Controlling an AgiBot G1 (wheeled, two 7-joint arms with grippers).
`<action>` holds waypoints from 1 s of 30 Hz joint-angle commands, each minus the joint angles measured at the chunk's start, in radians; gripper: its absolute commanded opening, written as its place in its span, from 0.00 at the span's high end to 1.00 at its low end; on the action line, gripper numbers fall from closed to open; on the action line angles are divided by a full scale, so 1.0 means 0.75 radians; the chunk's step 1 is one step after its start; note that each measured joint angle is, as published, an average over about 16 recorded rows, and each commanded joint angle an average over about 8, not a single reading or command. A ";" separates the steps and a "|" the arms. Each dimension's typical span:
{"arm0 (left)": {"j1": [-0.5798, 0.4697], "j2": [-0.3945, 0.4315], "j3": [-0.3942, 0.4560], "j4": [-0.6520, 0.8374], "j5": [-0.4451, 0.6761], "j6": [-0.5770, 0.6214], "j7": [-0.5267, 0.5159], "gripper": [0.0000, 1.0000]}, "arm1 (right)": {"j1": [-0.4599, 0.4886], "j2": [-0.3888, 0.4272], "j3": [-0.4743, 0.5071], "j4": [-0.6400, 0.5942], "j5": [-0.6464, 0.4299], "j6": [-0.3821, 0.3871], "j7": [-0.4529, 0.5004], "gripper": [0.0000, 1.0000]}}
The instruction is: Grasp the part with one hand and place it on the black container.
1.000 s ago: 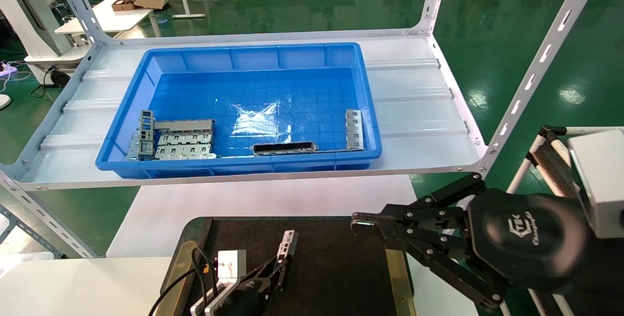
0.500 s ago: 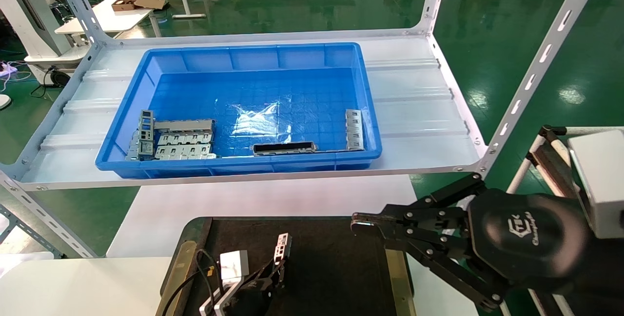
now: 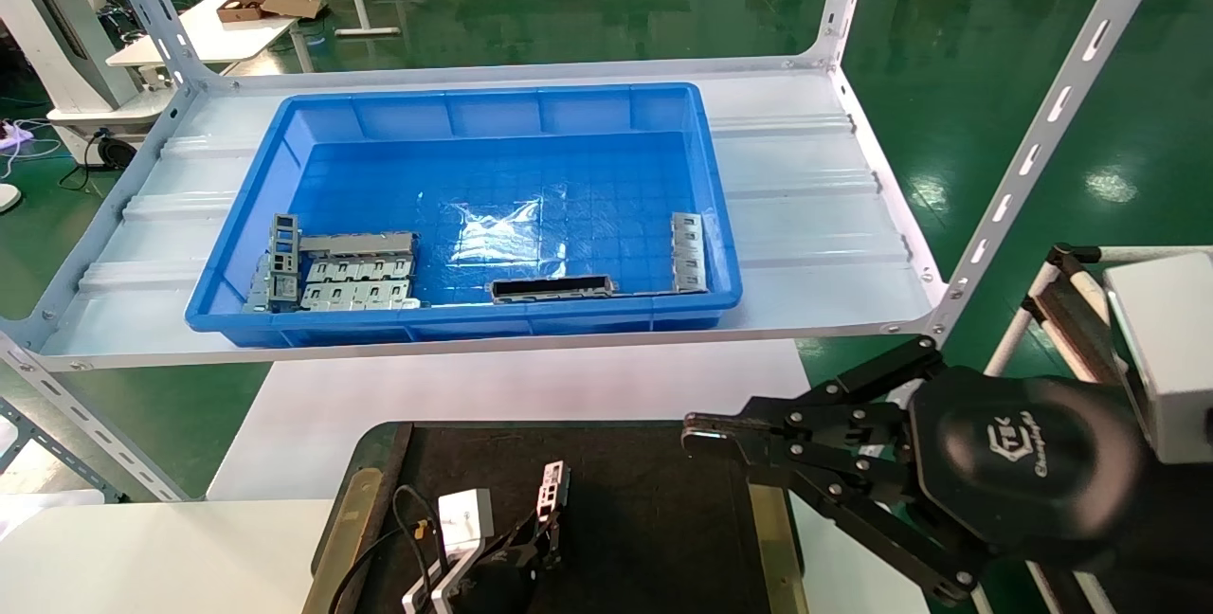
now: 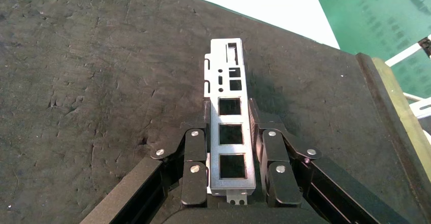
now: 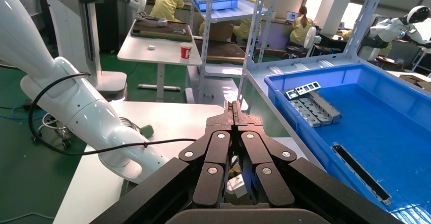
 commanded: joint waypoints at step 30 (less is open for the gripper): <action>-0.229 -0.344 0.257 -0.432 -0.537 -0.047 0.256 0.00 | 0.001 0.001 -0.002 0.000 0.002 0.001 -0.001 0.00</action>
